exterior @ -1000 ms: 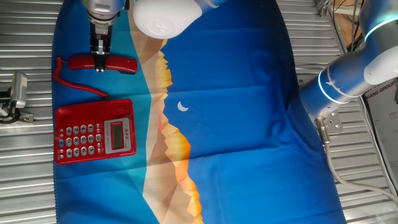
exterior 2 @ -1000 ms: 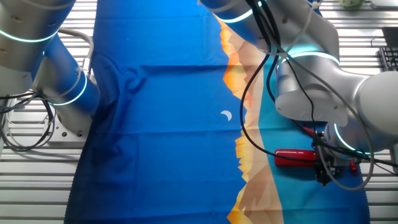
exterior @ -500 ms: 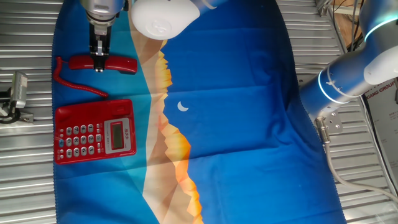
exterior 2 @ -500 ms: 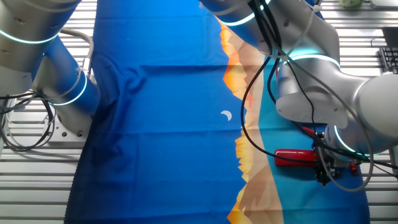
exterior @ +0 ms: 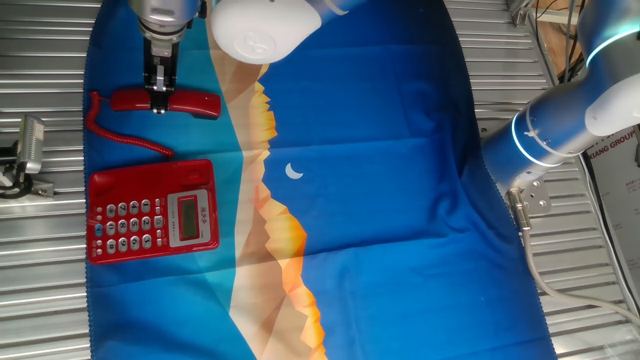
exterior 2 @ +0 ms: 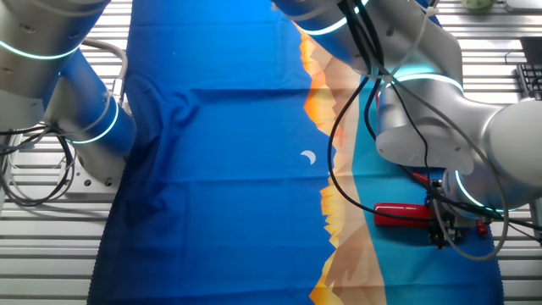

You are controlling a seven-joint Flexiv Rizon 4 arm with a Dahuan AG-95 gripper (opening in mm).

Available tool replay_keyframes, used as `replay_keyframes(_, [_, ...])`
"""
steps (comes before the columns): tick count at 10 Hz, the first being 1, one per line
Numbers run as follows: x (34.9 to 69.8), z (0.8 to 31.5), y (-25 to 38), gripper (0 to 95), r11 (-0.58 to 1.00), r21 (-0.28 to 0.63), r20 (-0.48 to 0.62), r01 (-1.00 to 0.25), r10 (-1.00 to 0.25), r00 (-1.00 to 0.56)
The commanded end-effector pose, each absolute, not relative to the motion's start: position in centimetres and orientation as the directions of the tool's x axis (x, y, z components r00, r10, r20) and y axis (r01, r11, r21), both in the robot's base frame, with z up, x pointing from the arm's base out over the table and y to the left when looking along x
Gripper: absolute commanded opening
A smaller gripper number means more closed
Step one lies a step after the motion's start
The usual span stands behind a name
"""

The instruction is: Place the handset of the telephone on the corresponding phone cradle

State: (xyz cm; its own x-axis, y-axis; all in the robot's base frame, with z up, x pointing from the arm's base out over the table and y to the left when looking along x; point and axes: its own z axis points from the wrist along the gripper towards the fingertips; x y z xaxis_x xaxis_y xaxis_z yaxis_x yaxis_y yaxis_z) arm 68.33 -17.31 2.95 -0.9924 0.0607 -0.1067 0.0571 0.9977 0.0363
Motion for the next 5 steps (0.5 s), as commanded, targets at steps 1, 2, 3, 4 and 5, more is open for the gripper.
replay_keyframes(1, [68.36,2.93,-17.32,57.0,0.998,0.038,-0.107,0.059,0.063,-0.992])
replay_keyframes(2, [68.36,2.92,-17.32,57.0,0.997,0.039,-0.107,0.061,0.065,-0.992])
replay_keyframes(3, [68.36,2.92,-17.32,57.0,0.997,0.038,-0.106,0.065,0.069,-0.992])
replay_keyframes(4, [68.38,2.91,-17.33,57.0,0.996,0.04,-0.106,0.074,0.078,-0.991])
replay_keyframes(5, [68.38,2.92,-17.33,57.0,0.996,0.041,-0.106,0.082,0.086,-0.991])
